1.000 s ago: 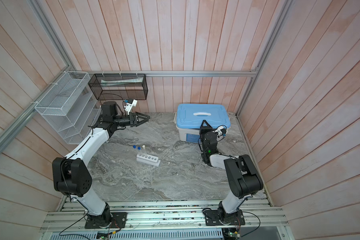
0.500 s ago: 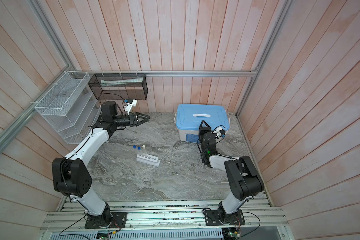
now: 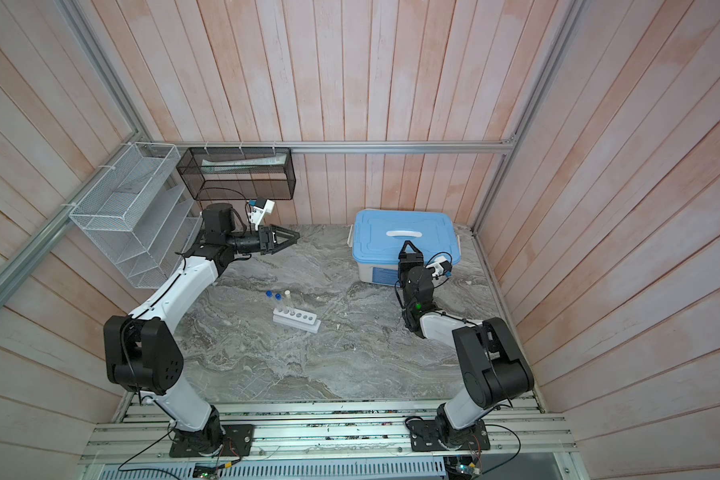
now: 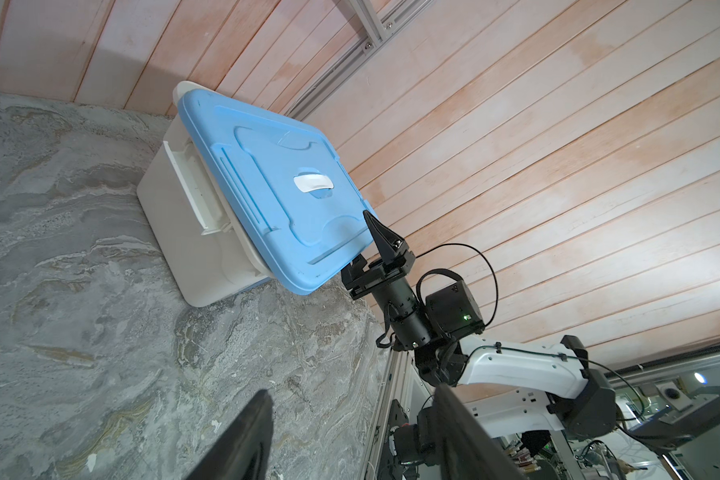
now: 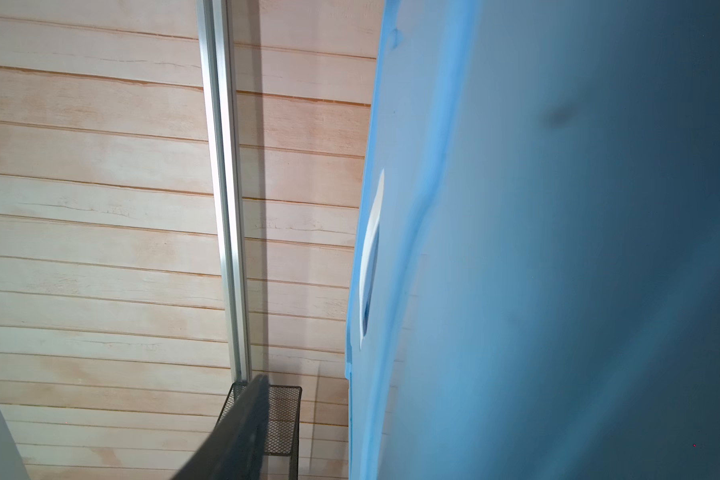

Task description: Organize the chemistry lab equipment

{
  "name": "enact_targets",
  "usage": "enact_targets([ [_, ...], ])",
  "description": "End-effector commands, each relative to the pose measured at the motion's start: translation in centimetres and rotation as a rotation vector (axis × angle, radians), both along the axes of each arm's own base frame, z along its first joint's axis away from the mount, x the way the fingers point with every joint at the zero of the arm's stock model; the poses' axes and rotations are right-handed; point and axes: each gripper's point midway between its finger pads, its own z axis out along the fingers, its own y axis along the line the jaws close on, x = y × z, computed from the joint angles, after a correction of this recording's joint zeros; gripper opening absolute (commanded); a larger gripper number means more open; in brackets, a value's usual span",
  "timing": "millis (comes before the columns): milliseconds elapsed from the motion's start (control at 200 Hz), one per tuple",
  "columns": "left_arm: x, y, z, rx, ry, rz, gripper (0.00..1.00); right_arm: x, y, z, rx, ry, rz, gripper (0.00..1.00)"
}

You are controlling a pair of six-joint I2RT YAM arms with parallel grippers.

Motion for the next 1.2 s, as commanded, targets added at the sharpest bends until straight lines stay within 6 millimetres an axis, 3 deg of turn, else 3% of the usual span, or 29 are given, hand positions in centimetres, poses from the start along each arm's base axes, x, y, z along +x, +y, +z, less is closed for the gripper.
enact_targets([
  [0,-0.7,0.2,0.6,-0.001,-0.03,-0.003,0.62,0.2,0.6,0.1,0.004,0.002,0.016,0.59],
  [595,-0.3,0.2,-0.3,0.019,-0.012,0.012,0.61,1.1,1.3,-1.4,0.035,0.115,0.047,0.63],
  [1195,0.6,-3.1,-1.7,0.116,-0.026,0.007,0.61,-0.5,0.3,-3.4,0.019,0.234,0.051,0.69],
])
